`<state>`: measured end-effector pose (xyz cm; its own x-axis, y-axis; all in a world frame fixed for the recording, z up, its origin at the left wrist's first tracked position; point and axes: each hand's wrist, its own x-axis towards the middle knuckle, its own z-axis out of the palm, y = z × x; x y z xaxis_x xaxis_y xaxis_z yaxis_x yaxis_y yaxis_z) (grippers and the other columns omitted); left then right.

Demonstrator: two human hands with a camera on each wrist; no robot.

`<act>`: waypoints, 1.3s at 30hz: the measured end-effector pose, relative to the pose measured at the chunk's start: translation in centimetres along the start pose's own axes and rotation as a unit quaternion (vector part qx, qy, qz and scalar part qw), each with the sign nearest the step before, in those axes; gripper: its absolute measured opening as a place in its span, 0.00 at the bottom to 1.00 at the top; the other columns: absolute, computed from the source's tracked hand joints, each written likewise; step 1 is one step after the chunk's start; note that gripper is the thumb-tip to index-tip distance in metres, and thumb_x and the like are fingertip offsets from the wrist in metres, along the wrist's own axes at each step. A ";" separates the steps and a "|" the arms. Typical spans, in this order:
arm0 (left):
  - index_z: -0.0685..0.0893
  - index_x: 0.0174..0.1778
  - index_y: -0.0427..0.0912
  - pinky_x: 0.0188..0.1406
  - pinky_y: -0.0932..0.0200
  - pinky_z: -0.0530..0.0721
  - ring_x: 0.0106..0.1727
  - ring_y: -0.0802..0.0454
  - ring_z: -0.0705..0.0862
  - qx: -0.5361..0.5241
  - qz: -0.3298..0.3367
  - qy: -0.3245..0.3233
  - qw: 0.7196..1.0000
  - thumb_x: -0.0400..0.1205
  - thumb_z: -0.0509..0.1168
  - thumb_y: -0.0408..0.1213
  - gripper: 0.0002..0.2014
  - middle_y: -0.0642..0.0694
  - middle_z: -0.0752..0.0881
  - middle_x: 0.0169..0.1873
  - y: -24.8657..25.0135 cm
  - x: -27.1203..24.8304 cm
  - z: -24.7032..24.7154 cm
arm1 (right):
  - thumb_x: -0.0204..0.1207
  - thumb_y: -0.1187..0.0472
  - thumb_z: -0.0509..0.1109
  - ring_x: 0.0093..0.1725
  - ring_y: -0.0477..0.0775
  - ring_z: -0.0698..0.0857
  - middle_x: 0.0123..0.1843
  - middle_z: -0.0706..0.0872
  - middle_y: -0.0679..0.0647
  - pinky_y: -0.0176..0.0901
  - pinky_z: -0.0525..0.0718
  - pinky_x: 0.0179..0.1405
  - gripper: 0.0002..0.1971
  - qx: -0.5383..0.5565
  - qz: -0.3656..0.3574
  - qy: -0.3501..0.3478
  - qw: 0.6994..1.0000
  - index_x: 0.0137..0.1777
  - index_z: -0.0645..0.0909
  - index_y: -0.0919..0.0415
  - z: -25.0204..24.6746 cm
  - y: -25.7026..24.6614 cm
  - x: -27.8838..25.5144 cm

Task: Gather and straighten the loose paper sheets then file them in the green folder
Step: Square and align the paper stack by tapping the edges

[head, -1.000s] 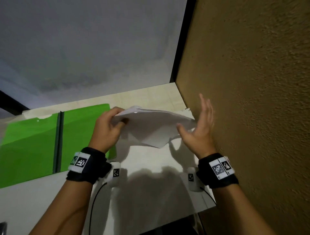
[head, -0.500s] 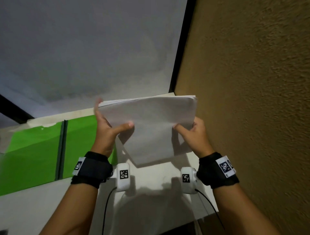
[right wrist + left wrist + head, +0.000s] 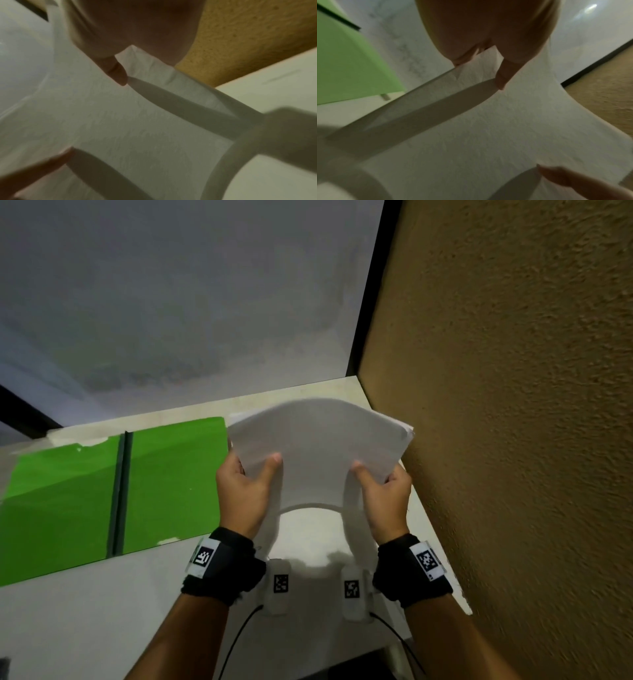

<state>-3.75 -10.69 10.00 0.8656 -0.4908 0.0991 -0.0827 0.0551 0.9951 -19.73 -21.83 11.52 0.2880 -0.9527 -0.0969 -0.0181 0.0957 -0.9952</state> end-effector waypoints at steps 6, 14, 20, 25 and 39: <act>0.88 0.52 0.40 0.50 0.51 0.87 0.46 0.54 0.92 -0.008 -0.162 -0.063 0.985 0.73 0.76 0.20 0.15 0.48 0.93 0.45 -4.9 -0.9 -1.8 | 0.71 0.83 0.68 0.35 0.41 0.87 0.37 0.87 0.52 0.28 0.83 0.31 0.16 -0.010 0.095 -0.029 0.995 0.42 0.85 0.60 -1.2 3.1 0.5; 0.85 0.59 0.29 0.50 0.60 0.88 0.49 0.52 0.92 -0.026 -0.141 -0.047 0.989 0.75 0.74 0.20 0.16 0.44 0.93 0.48 -5.2 -0.6 -1.2 | 0.72 0.84 0.69 0.37 0.35 0.89 0.41 0.89 0.50 0.30 0.86 0.38 0.19 -0.006 0.043 -0.037 0.998 0.47 0.84 0.57 -1.5 2.5 1.4; 0.84 0.55 0.31 0.52 0.50 0.86 0.48 0.50 0.90 0.020 -0.176 -0.063 0.982 0.75 0.75 0.22 0.14 0.41 0.91 0.47 -7.1 -0.8 -0.8 | 0.72 0.81 0.69 0.44 0.45 0.88 0.46 0.90 0.51 0.27 0.84 0.37 0.19 -0.026 0.094 -0.032 0.995 0.51 0.84 0.54 -1.3 4.9 1.5; 0.83 0.61 0.27 0.49 0.60 0.88 0.49 0.49 0.91 0.011 -0.158 -0.061 0.986 0.76 0.74 0.21 0.17 0.38 0.92 0.51 -6.2 0.5 -0.3 | 0.72 0.81 0.70 0.41 0.36 0.89 0.45 0.89 0.50 0.31 0.87 0.42 0.20 -0.023 0.046 -0.025 0.998 0.47 0.83 0.53 -1.2 3.9 2.5; 0.85 0.59 0.34 0.59 0.47 0.87 0.56 0.43 0.91 0.052 -0.186 -0.078 0.978 0.75 0.76 0.26 0.17 0.42 0.92 0.52 -8.1 0.7 -0.7 | 0.74 0.76 0.72 0.43 0.43 0.90 0.45 0.92 0.50 0.35 0.85 0.46 0.13 -0.051 0.090 -0.032 0.994 0.48 0.88 0.57 -1.5 6.0 2.9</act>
<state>-2.10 -10.90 2.00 0.7605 -0.5865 -0.2787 0.1674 -0.2376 0.9568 -20.45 -24.49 5.21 0.3310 -0.9025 -0.2754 -0.1706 0.2299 -0.9582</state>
